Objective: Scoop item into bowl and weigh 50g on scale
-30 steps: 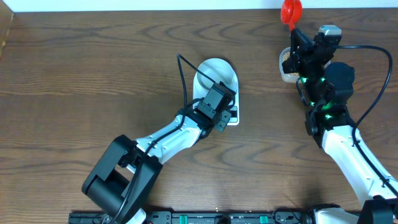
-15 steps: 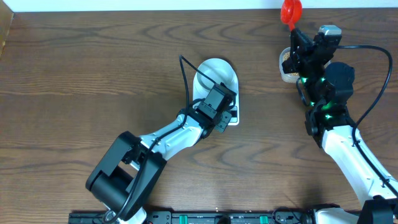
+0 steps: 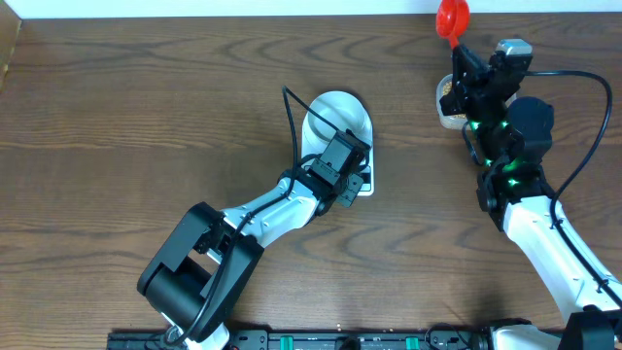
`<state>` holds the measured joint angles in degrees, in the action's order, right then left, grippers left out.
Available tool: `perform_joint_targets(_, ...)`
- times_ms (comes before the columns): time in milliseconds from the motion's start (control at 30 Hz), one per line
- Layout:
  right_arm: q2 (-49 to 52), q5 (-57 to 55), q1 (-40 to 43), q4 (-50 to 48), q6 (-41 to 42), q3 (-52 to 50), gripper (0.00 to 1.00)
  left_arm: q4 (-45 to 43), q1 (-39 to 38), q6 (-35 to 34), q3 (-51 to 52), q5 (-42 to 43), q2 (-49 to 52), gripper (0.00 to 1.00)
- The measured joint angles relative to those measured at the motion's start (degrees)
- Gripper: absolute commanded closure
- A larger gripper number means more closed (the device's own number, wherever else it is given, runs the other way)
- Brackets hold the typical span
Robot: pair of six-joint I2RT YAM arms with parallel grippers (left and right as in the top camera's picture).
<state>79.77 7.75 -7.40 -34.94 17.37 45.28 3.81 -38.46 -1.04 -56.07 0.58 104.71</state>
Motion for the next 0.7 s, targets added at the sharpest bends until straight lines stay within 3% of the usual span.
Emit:
perform_joint_targets(367,0.0,0.2,0.0,0.0,0.0,0.0,0.99,5.0,0.1,1.1,-3.5,0.0,-6.8,0.93)
perform_joint_targets(700,0.0,0.2,0.0,0.0,0.0,0.0,0.99,5.5,0.1,1.1,-3.5,0.6,-1.6,0.93)
